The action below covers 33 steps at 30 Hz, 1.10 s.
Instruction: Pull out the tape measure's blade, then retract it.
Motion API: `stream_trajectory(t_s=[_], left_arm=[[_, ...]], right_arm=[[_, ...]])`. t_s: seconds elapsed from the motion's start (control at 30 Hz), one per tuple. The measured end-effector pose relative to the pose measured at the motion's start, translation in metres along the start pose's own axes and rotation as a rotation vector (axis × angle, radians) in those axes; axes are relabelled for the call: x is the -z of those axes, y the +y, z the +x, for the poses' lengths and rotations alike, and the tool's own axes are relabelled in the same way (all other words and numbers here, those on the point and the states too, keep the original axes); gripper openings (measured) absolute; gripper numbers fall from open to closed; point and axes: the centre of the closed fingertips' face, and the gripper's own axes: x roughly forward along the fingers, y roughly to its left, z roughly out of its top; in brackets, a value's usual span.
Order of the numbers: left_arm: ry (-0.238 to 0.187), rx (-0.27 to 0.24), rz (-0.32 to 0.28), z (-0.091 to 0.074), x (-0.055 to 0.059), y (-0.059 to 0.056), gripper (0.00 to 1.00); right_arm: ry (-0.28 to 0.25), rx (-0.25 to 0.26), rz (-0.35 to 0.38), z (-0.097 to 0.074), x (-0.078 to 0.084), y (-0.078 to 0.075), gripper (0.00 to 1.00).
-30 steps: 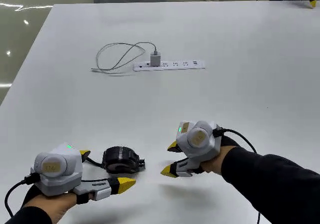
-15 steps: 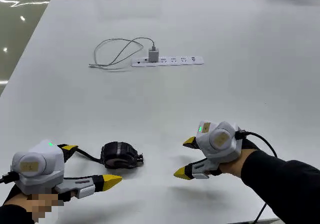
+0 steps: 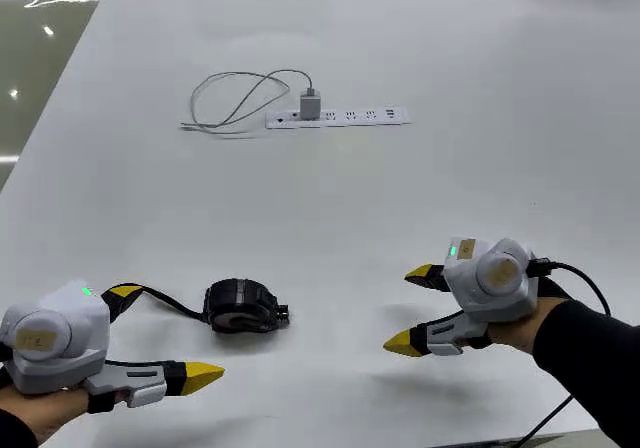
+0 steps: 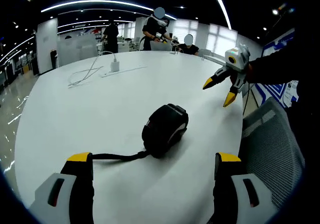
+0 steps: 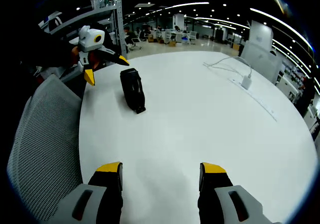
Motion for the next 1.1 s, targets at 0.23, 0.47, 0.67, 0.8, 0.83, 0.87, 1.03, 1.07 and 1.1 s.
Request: stream_trajectory(t_s=[0.23, 0.47, 0.67, 0.8, 0.83, 0.87, 1.03, 1.07, 1.1], left_arm=[[0.059, -0.006, 0.019, -0.007, 0.016, 0.007, 0.99], [0.047, -0.024, 0.024, -0.017, 0.014, 0.015, 0.99], [0.029, -0.058, 0.012, -0.025, 0.012, 0.025, 0.99], [0.038, -0.054, 0.017, -0.028, 0.014, 0.025, 0.99], [0.044, -0.056, 0.022, -0.029, 0.015, 0.025, 0.99], [0.046, -0.056, 0.021, -0.03, 0.016, 0.025, 0.99], [0.05, -0.062, 0.022, -0.035, 0.018, 0.029, 0.99], [0.051, -0.063, 0.022, -0.035, 0.019, 0.029, 0.99], [0.051, -0.06, 0.023, -0.036, 0.018, 0.029, 0.99]], right_arm=[[0.007, 0.03, 0.031, -0.017, 0.022, -0.013, 0.63], [0.028, 0.075, 0.045, -0.037, 0.049, -0.026, 0.66], [0.015, 0.102, 0.07, -0.053, 0.063, -0.031, 0.71], [0.011, 0.116, 0.079, -0.062, 0.069, -0.03, 0.74], [0.008, 0.12, 0.088, -0.064, 0.072, -0.033, 0.75], [0.004, 0.125, 0.094, -0.066, 0.074, -0.035, 0.76], [-0.007, 0.129, 0.106, -0.075, 0.077, -0.038, 0.81], [-0.005, 0.125, 0.101, -0.076, 0.076, -0.037, 0.82], [-0.002, 0.124, 0.091, -0.077, 0.076, -0.038, 0.83]])
